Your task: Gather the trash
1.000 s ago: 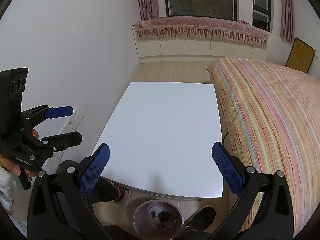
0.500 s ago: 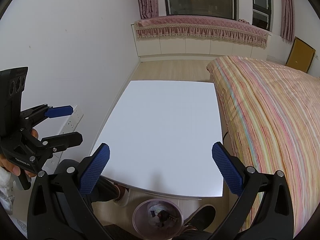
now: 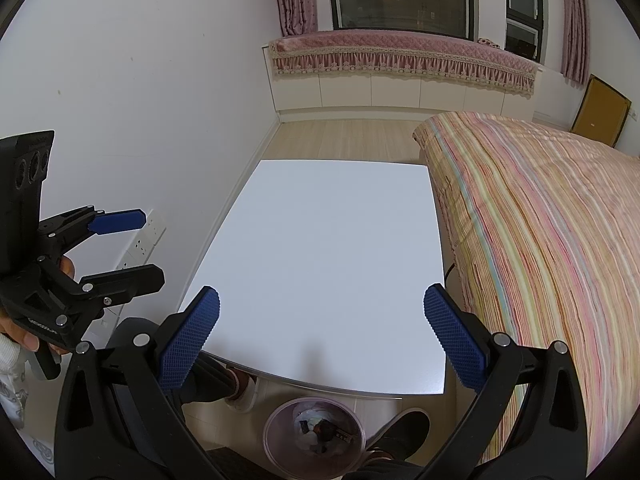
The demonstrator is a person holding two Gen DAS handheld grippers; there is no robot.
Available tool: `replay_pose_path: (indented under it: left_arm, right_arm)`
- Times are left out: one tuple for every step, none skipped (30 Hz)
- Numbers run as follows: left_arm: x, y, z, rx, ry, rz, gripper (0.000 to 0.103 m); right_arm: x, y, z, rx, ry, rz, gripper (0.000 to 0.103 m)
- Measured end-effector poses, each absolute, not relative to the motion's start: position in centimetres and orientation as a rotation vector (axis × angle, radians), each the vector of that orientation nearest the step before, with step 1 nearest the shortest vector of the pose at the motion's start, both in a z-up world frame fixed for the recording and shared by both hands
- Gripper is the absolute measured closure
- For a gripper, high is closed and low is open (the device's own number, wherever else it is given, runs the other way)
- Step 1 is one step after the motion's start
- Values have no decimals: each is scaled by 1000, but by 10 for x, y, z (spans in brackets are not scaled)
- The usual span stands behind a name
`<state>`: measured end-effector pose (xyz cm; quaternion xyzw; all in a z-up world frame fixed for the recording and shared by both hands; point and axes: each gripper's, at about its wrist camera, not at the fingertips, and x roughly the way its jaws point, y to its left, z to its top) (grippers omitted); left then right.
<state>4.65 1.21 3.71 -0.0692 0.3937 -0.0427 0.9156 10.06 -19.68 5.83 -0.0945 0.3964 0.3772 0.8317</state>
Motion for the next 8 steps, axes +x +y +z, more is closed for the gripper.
replay_pose_path:
  left_arm:
    - [46,12,37,-143,811,-89,6]
    - [46,12,37,-143,811,-91,6]
    - [47,12,37,-142,812,-91,6]
    - [48,12,37,-142,812,-90,6]
    - [48,12,37,-143,812,-90,6]
    - [49,13,37,-142,813,-90,6]
    - [51,13,36,-140,814,-88,6]
    - [53,14,35,-137,816,-83,6]
  right_arm:
    - [101,-197,58,-201,841,800,3]
    - [101,-197,58,-202,841,800,3]
    - [101,-197,59,-203,841,800,3]
    - [102,-197,59,-204,841,800,3]
    - [103,-197,58,-206,843,801,3]
    - [102,-196,58,-208,843,802,3]
    - [104,-196,58,-212,844,801,3]
    - [106,-194,57,-215,845,799,3]
